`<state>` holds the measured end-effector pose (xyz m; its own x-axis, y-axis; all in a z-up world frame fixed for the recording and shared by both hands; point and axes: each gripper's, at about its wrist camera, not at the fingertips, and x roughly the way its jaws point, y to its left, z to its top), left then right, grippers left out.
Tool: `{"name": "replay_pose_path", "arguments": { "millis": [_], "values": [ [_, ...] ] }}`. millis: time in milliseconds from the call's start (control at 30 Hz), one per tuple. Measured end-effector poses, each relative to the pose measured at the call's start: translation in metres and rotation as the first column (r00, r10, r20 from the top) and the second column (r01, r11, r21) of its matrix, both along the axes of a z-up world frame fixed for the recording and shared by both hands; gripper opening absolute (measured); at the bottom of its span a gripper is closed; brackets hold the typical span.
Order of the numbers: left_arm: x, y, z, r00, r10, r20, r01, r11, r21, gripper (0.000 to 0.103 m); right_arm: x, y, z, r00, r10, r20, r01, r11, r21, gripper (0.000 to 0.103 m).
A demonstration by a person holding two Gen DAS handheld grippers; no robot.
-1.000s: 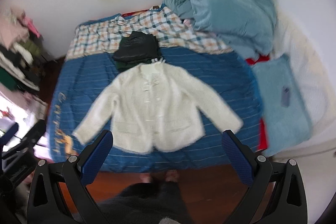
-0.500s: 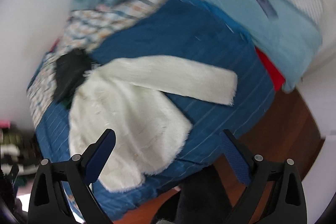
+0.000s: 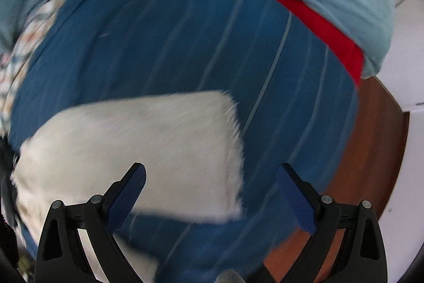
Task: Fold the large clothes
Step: 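Grasp the cream jacket's sleeve cuff with the right gripper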
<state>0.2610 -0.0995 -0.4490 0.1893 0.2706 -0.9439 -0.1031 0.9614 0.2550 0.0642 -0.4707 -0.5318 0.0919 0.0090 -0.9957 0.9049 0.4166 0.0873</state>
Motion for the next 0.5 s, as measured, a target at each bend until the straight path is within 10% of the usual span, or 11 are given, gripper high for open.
{"name": "replay_pose_path", "arguments": {
  "millis": [167, 300, 500],
  "values": [
    [0.003, 0.001, -0.065, 0.998, -0.022, -0.061, 0.024, 0.999, 0.031, 0.103, 0.003, -0.014, -0.080, 0.999, -0.048, -0.009, 0.049, 0.987, 0.152, 0.092],
    [-0.001, 0.007, -0.088, 0.997, -0.045, -0.062, 0.049, 0.996, 0.068, 0.103, 0.017, -0.005, -0.068, 0.998, 0.030, -0.060, -0.029, 0.999, 0.017, 0.013],
    [-0.009, 0.040, -0.072, 1.000, 0.003, -0.020, -0.002, 0.998, 0.059, 0.103, 0.033, 0.003, 0.027, 0.983, 0.101, 0.152, -0.090, 0.993, -0.079, 0.012]
  ]
}}
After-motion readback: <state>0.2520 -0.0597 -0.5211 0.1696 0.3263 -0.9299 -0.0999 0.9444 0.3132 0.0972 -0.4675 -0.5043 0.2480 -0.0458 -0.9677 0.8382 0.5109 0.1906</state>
